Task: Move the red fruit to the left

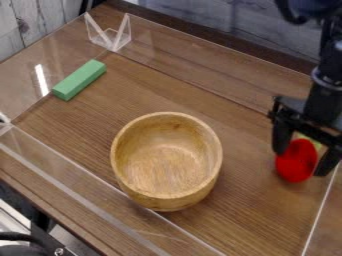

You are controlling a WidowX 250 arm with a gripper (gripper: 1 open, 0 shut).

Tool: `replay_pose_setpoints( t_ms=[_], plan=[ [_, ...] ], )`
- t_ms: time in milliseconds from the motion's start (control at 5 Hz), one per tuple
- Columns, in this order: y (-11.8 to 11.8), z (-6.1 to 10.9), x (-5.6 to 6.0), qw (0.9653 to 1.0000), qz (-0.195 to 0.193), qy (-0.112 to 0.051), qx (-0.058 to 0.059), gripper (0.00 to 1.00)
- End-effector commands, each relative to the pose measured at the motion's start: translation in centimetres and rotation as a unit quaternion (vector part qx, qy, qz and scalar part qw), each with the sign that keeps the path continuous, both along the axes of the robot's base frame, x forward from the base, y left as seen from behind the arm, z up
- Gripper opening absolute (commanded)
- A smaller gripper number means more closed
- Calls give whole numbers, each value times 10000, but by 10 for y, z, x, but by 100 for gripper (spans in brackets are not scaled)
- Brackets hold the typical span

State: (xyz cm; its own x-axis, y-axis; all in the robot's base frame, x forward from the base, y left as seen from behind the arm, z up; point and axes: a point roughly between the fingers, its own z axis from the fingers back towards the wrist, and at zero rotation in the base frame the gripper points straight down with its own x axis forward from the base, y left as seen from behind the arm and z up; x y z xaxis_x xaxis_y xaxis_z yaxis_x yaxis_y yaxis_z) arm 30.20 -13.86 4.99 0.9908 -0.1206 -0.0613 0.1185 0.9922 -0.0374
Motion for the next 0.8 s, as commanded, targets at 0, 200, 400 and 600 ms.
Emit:
replay_pose_setpoints(
  t_ms=[0, 200, 400, 600],
  plan=[
    [15, 13, 9, 9976, 453, -522, -65, 100],
    [-5, 21, 19, 9953, 707, -653, -76, 100],
    [-6, 28, 23, 9927, 922, -780, -74, 100],
    [8, 24, 32, 9915, 1021, -808, -52, 100]
  ],
)
